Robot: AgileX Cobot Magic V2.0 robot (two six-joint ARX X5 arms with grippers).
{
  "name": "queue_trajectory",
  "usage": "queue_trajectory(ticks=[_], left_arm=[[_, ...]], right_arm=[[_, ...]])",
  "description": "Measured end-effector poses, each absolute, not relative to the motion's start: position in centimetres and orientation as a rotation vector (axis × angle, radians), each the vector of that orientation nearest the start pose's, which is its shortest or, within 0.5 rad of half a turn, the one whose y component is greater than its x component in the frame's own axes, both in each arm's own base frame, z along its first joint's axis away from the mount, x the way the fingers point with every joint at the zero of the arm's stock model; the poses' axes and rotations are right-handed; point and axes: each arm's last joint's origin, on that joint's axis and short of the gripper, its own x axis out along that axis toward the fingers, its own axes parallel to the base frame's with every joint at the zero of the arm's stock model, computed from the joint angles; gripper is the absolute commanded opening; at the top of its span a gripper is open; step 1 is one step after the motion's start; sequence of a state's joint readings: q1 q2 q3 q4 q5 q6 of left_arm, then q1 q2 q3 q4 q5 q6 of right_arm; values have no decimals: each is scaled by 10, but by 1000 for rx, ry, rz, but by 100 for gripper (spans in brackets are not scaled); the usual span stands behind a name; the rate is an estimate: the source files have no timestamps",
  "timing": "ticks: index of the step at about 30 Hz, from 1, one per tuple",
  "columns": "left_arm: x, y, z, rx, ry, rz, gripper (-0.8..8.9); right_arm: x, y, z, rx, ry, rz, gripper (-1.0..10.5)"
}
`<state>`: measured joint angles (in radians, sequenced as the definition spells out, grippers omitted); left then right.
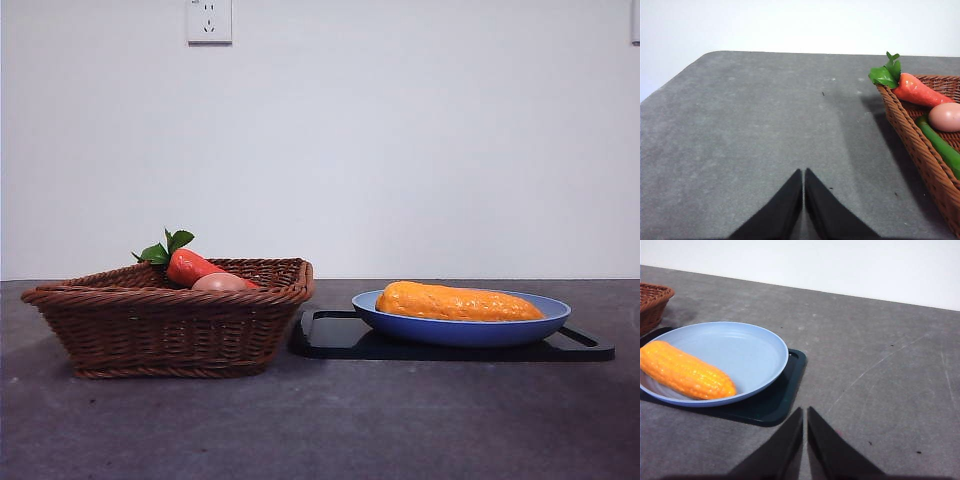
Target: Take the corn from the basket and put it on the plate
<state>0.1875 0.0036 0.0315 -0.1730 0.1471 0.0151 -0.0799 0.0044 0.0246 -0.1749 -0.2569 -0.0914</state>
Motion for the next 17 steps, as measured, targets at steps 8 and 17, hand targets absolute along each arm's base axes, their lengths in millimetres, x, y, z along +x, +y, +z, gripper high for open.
queue_trajectory(ticks=[8,17], left_arm=[[94,13,157,-10,143,39,8],[94,13,157,-9,143,39,8]], right_arm=[[95,0,155,-67,137,183,2],[95,0,155,-67,137,183,2]])
